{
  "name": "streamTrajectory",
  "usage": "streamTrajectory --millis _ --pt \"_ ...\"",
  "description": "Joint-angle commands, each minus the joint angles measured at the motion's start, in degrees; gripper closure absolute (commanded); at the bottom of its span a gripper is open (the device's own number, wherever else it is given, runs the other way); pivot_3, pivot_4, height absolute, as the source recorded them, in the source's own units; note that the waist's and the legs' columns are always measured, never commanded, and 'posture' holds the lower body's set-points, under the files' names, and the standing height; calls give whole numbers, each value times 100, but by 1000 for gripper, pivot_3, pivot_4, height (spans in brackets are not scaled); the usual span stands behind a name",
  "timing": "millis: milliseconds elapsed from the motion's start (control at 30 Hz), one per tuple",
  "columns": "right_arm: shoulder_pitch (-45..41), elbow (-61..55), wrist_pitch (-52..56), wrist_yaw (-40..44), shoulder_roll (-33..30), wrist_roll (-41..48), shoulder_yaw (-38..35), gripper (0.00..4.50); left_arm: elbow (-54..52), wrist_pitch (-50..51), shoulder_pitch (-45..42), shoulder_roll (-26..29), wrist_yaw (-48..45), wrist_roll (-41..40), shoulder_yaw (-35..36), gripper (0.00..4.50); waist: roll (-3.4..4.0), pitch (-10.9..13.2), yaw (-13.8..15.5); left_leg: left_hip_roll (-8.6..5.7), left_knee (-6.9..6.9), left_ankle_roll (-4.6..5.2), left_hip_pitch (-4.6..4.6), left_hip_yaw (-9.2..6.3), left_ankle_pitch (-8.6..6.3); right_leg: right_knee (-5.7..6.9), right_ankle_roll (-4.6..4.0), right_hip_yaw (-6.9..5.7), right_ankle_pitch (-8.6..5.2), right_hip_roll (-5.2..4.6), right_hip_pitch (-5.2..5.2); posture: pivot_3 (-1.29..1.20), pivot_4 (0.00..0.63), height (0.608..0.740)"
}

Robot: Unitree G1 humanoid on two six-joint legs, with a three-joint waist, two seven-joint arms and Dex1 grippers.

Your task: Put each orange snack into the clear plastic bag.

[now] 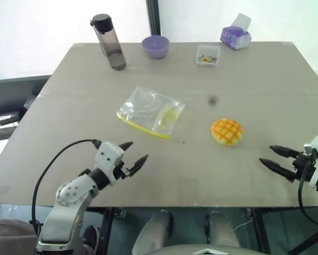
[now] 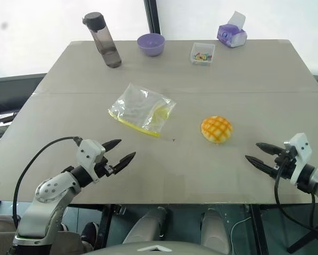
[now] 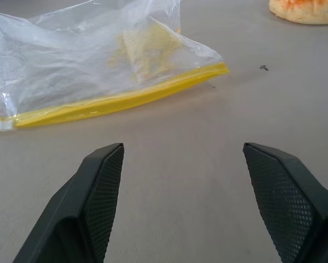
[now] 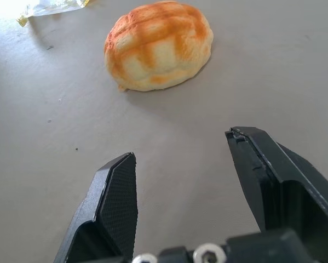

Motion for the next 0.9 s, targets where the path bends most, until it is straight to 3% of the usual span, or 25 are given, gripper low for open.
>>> streamTrajectory --millis 33,900 --pt "-29 26 -105 19 -18 43 -149 1523 -200 -75 147 -15 58 -83 114 827 0 0 -3 0 0 0 0 0 0 0 0 0 0 0 0 0 150 740" --pt "-175 295 -272 141 -8 -146 12 1523 -323 -6 303 -21 288 -145 155 827 -2 1 7 4 0 0 0 1 -1 -2 -2 0 1 3 0 0 150 740"
